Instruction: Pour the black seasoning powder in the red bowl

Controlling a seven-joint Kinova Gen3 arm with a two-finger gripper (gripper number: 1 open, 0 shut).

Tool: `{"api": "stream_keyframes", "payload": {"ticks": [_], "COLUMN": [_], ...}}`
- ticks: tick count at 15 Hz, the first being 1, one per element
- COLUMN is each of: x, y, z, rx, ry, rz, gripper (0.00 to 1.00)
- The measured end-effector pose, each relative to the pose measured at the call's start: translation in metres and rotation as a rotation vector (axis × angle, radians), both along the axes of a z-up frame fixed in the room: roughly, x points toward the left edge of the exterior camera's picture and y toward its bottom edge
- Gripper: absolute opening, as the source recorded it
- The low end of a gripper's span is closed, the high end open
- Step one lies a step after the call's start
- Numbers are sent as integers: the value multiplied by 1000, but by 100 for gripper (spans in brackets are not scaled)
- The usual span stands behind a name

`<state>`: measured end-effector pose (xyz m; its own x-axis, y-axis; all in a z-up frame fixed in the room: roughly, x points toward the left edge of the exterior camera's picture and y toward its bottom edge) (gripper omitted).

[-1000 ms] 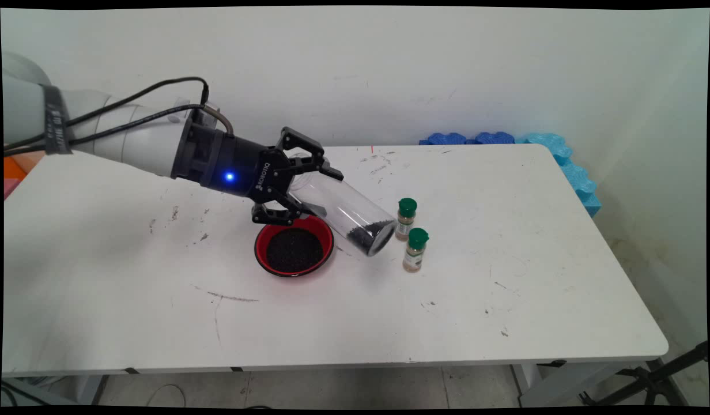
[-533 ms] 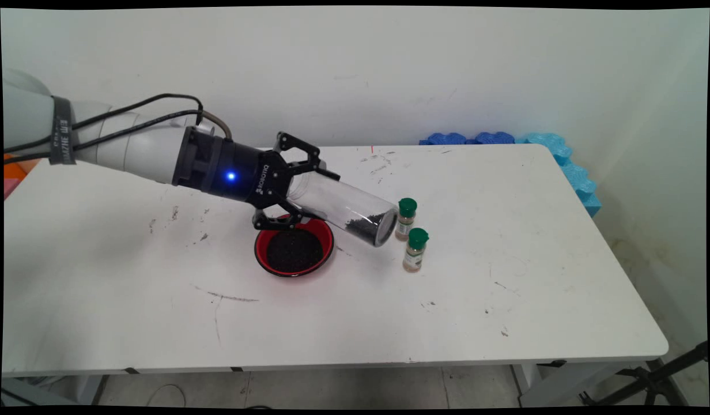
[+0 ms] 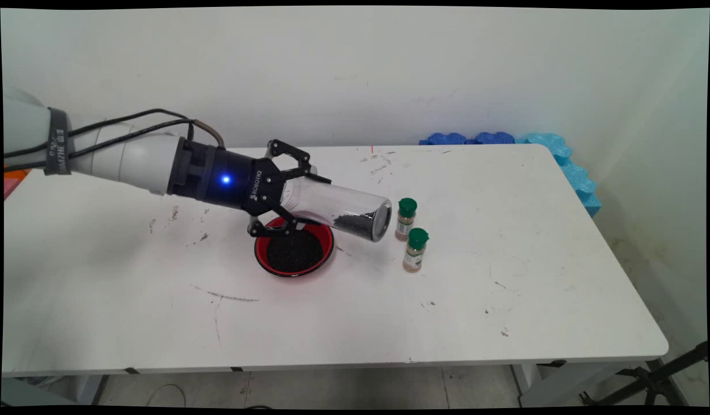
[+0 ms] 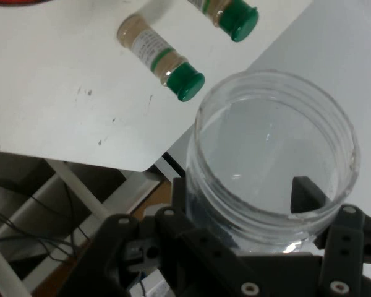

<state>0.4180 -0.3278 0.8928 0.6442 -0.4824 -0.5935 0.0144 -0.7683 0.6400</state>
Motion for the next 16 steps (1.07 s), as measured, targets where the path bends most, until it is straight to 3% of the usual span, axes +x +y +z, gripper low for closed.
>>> {"api": "stream_keyframes", "payload": {"ticks": [16], "x": [11], "y": [8], "z": [-22], "rx": [222], "ry": [180], "rz": [164], "gripper": [0]}}
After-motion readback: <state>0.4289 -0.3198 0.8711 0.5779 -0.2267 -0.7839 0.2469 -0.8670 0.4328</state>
